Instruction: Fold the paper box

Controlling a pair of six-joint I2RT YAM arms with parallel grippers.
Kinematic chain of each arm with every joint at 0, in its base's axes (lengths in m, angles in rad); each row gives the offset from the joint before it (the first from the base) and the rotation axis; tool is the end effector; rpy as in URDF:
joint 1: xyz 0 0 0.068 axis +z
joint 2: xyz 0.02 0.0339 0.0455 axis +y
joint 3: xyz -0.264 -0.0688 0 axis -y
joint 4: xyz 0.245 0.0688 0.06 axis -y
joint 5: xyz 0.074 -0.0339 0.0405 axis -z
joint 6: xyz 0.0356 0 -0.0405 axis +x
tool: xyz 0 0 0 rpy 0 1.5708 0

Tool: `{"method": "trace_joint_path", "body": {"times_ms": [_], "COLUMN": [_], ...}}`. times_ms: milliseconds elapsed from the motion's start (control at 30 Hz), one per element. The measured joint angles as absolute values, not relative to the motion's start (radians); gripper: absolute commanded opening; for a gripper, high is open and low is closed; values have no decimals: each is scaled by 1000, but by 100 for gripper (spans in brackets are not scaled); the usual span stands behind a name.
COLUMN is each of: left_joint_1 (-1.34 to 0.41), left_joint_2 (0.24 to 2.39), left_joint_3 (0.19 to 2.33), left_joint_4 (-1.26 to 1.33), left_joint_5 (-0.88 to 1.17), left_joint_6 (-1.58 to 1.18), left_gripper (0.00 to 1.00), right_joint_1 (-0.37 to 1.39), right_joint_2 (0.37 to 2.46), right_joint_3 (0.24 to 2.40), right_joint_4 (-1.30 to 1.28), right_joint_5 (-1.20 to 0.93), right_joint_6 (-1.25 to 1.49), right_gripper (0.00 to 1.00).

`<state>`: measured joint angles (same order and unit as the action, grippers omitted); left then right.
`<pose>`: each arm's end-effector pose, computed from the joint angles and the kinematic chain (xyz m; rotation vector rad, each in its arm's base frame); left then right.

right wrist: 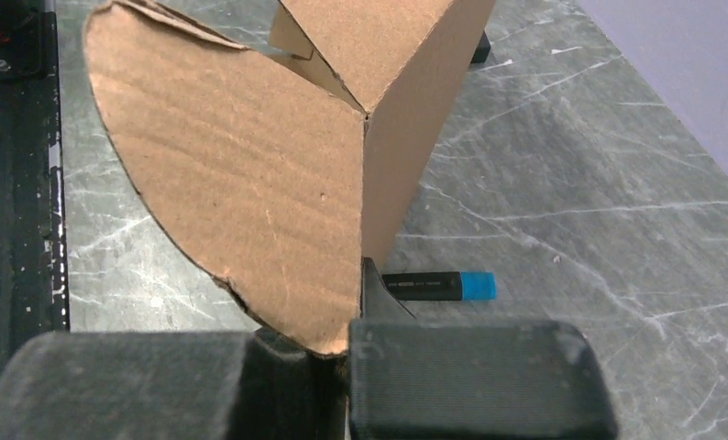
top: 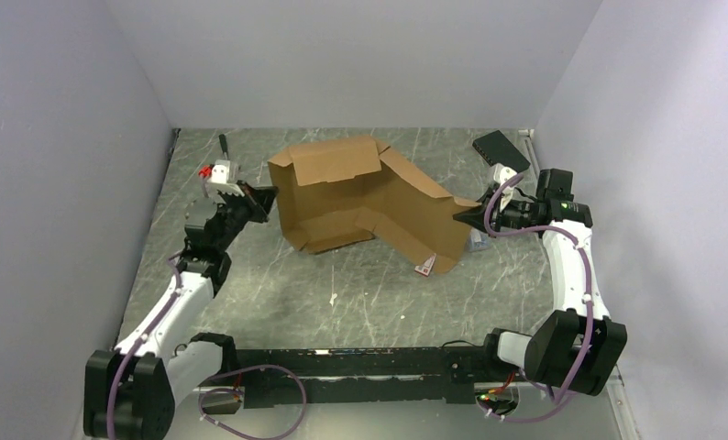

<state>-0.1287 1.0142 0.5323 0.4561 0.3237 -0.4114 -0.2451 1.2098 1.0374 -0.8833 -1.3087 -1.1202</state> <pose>0.2298 -0.0412 0.2745 0.0269 1.6368 -0.6747 0.2212 -0.0199 0.3051 -1.1123 1.5035 0.7865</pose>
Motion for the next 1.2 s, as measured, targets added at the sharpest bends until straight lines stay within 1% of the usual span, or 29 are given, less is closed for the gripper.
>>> {"method": "trace_joint_path", "body": {"times_ms": [133, 233, 500, 633, 867, 1067, 1200], "left_joint_1": [-129, -129, -129, -129, -129, -129, -130], "left_joint_2": [924, 900, 983, 985, 955, 912, 903], "left_joint_3": [492, 458, 449, 449, 450, 500, 533], "left_joint_4": [456, 475, 535, 521, 467, 336, 246], "left_joint_5": [316, 316, 323, 281, 224, 210, 170], "left_joint_6": [-389, -391, -496, -566, -644, -632, -678], "left_gripper": [0, 0, 0, 0, 0, 0, 0], "right_joint_1": [-245, -245, -245, -245, -239, -236, -234], "right_joint_2": [1209, 1206, 1196, 1196, 1196, 1197, 1202], "right_joint_3": [1038, 1038, 1038, 1038, 1038, 1038, 1040], "right_joint_4": [-891, -891, -890, -890, -899, -924, -943], "right_joint_5": [-1310, -1311, -1310, -1311, -1312, -1314, -1317], "right_joint_6": [-1134, -1135, -1126, -1123, -1135, -1154, -1172], "right_gripper": [0, 0, 0, 0, 0, 0, 0]}}
